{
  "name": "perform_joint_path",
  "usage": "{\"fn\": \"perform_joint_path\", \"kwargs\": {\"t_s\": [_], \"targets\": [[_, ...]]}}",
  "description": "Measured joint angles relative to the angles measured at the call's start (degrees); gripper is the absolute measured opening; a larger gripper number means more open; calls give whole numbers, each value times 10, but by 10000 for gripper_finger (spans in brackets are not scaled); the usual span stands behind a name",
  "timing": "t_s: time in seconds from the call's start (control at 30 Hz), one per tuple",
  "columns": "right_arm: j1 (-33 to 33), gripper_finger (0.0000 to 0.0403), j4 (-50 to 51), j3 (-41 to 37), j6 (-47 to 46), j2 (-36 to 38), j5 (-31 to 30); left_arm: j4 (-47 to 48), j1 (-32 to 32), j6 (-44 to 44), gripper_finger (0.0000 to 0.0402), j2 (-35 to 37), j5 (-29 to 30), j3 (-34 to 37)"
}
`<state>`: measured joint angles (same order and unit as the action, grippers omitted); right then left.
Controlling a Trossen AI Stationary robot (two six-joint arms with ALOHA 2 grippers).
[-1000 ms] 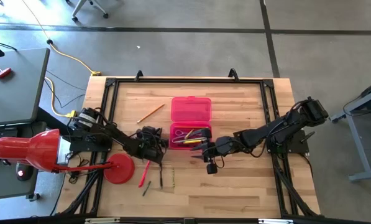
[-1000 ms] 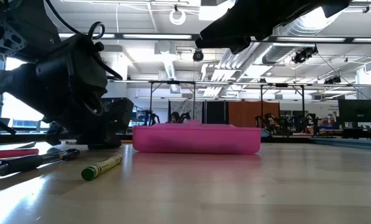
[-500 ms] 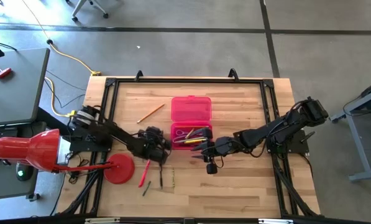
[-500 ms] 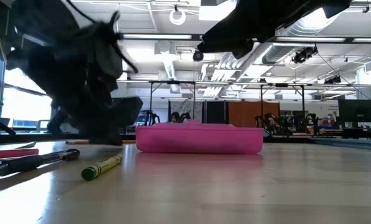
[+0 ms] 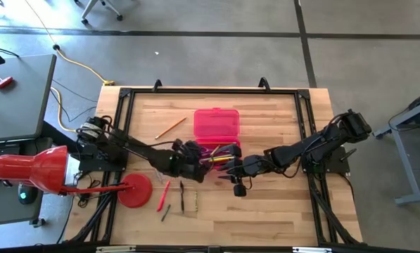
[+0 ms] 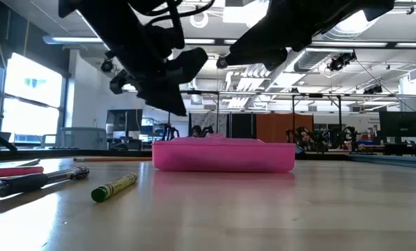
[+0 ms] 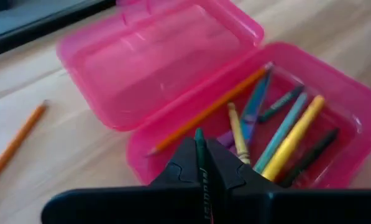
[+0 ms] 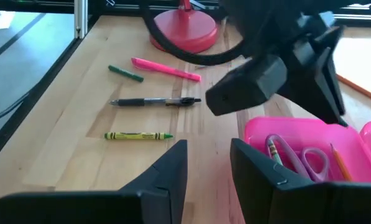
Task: Pick & place school supplies into a supply box
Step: Put the top dark green crayon into the pink supply box, then put the orange pencil into the pink supply box
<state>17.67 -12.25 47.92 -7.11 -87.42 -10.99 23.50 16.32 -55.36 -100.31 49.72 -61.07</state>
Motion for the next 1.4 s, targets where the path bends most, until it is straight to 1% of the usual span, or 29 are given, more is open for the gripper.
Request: {"fn": "perform_joint_path", "kwargs": {"t_s": [0.1, 0.17, 0.27, 0.37, 0.47, 0.6, 0.77, 0.83, 0.93, 1.0, 1.07, 1.17, 1.23, 1.4], "targets": [[0, 101, 0, 0, -12, 0, 0, -79, -19, 41, 33, -17, -32, -3], [0, 101, 5, 0, -48, 0, 0, -92, -33, 56, 39, -30, -50, -2], [7, 101, 39, 0, -97, 0, -9, -105, -57, 74, 47, -55, -73, -2], [26, 101, 81, 0, -121, 0, -50, -109, -79, 75, 57, -75, -98, -2], [44, 101, 109, 0, -134, 0, -96, -125, -99, 77, 72, -84, -135, -2], [61, 101, 109, 0, -134, 0, -128, -147, -115, 120, 97, -86, -176, -2], [68, 101, 109, 0, -134, 0, -131, -175, -119, 163, 131, -86, -179, -2], [68, 101, 110, 0, -135, 0, -131, -170, -118, 185, 143, -86, -177, -7], [68, 101, 111, 0, -135, 0, -131, -110, -118, 211, 156, -72, -178, -30], [68, 101, 112, 0, -135, 0, -131, -56, -118, 208, 161, -54, -163, -56], [68, 101, 113, 0, -134, 0, -131, 26, -109, 188, 162, -31, -127, -79], [68, 101, 120, 0, -135, 0, -137, 128, -92, 181, 163, 4, -46, -103], [67, 101, 125, 0, -135, 0, -142, 201, -84, 171, 163, 28, -4, -114], [67, 101, 134, 0, -134, 0, -144, 389, -86, 94, 163, 82, 20, -111]]}}
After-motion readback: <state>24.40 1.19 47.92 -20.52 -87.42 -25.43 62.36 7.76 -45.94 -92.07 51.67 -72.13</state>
